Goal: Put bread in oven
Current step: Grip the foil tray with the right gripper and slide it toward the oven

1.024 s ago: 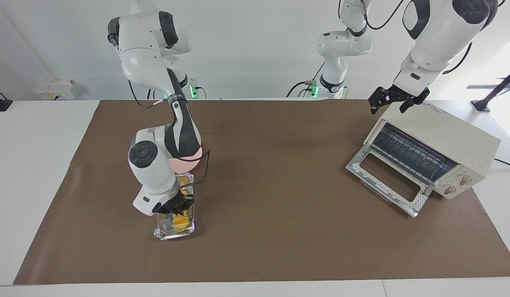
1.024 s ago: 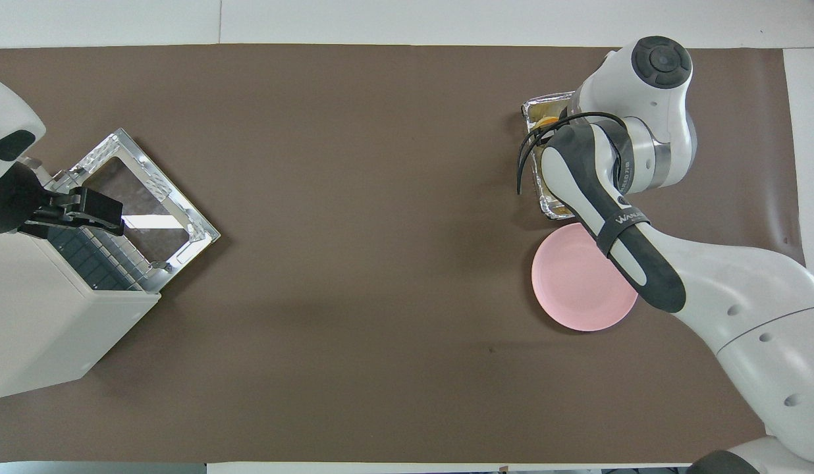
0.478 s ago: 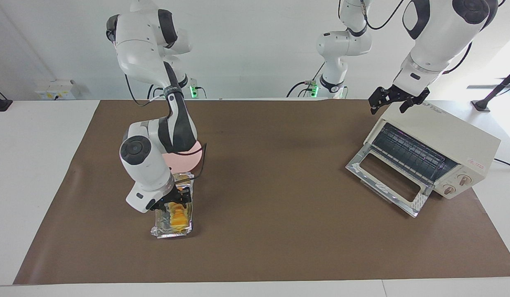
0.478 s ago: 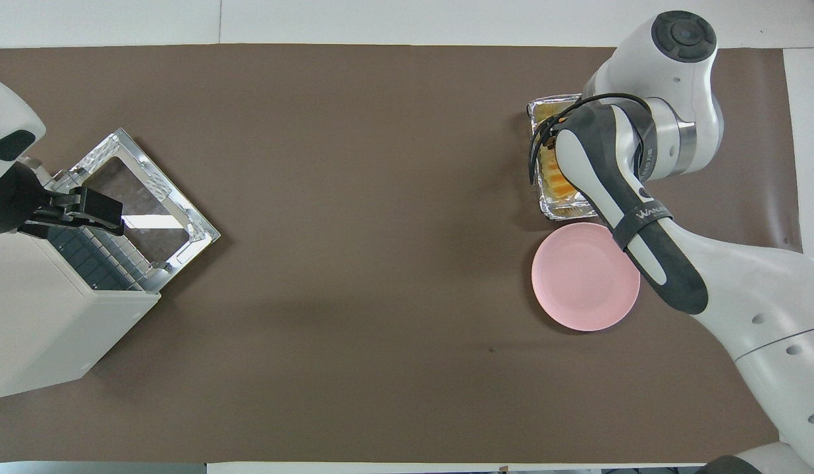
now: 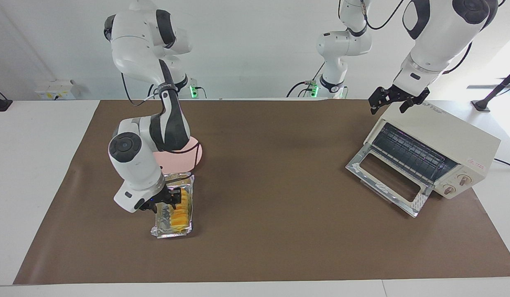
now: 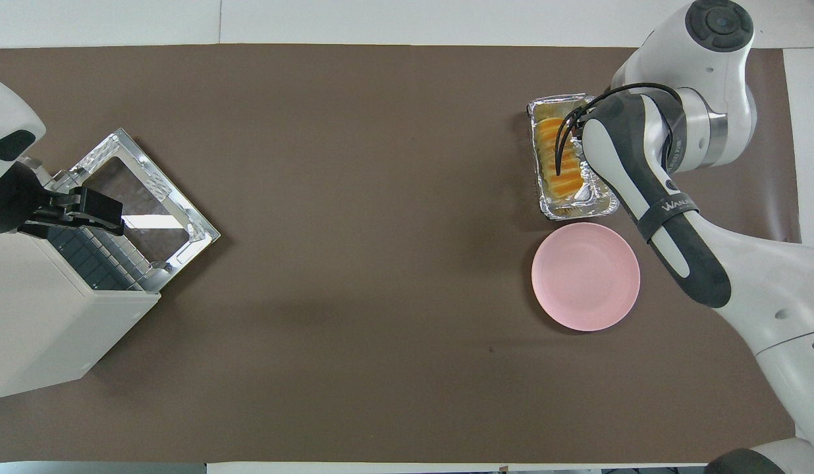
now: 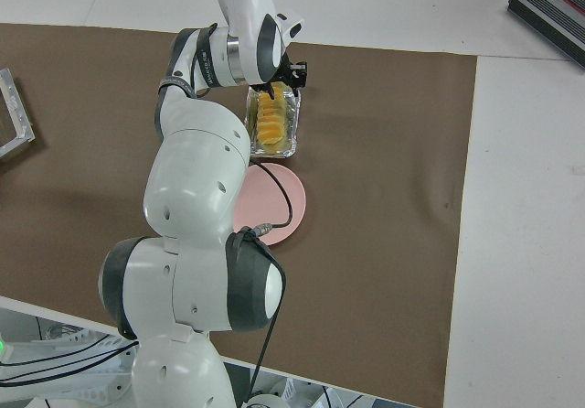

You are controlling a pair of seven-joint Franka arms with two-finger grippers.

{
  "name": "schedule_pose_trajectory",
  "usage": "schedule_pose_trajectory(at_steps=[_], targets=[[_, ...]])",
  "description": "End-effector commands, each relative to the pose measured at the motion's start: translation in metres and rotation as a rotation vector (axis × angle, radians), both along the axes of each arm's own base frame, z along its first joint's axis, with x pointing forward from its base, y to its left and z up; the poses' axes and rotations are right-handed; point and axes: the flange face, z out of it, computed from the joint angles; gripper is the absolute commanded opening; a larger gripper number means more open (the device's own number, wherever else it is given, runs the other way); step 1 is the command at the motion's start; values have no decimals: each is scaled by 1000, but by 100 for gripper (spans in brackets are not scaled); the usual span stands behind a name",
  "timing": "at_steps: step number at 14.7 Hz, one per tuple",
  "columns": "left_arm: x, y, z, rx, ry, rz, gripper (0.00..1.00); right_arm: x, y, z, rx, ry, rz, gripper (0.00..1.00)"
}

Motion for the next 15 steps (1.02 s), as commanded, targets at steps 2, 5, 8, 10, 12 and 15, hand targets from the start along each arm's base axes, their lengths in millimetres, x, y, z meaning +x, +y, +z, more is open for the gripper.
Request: schedule_pose_trajectory(at_steps=[2,5,8,10,12,15], targets=[[-7,3,4,-6,-4,4,100,-12,-8,-26,-4,-16,33,57],[-7,2,4,-6,-4,3,100,-20,-7,-37,-1,-34,39,2],[-7,3,4,-6,-4,4,100,-20,-5,-36,-1,-36,44,0],[-7,3,4,-6,-4,4,100,-21,-5,-36,-2,-24,44,0],[-7,3,4,-6,-4,4,100,-21,-1,-32,-4,-6,47,0],[-7,2,4,-6,-4,3,100,-22,37,20,0,94,73,0]])
